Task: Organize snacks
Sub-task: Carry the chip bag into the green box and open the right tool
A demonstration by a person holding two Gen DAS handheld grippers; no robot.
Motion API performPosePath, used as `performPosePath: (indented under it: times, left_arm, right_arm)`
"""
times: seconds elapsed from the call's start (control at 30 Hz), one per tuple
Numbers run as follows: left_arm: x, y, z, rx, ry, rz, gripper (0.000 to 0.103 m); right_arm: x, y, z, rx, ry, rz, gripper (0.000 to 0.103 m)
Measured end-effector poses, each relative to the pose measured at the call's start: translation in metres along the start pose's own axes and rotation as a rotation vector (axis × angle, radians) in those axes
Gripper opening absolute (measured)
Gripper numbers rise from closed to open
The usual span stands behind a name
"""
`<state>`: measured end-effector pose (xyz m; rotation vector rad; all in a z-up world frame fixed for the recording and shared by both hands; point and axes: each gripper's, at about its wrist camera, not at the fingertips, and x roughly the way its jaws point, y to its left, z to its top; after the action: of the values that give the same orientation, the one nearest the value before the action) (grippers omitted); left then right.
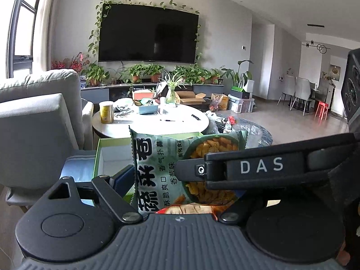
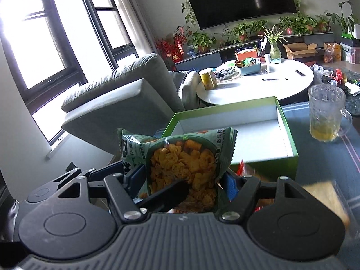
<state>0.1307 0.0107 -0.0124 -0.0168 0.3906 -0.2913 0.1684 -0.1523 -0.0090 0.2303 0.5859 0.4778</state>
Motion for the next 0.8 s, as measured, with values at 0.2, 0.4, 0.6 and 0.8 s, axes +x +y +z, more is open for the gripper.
performPosePath:
  times: [0.2, 0.4, 0.6, 0.8]
  left_arm:
    - [0.028, 0.017, 0.014, -0.045, 0.004, 0.0, 0.084]
    - [0.06, 0.038, 0.016, -0.083, 0.043, 0.036, 0.084]
    - [0.088, 0.064, 0.01, -0.117, 0.093, 0.074, 0.084]
    - [0.112, 0.077, -0.003, -0.134, 0.18, 0.092, 0.084]
  right_arm:
    - [0.025, -0.003, 0.025, -0.049, 0.01, -0.015, 0.08]
    - [0.065, -0.01, 0.039, -0.052, 0.063, -0.012, 0.08]
    - [0.103, -0.014, 0.039, -0.044, 0.105, -0.007, 0.08]
    - [0.129, -0.02, 0.032, -0.026, 0.167, -0.023, 0.08]
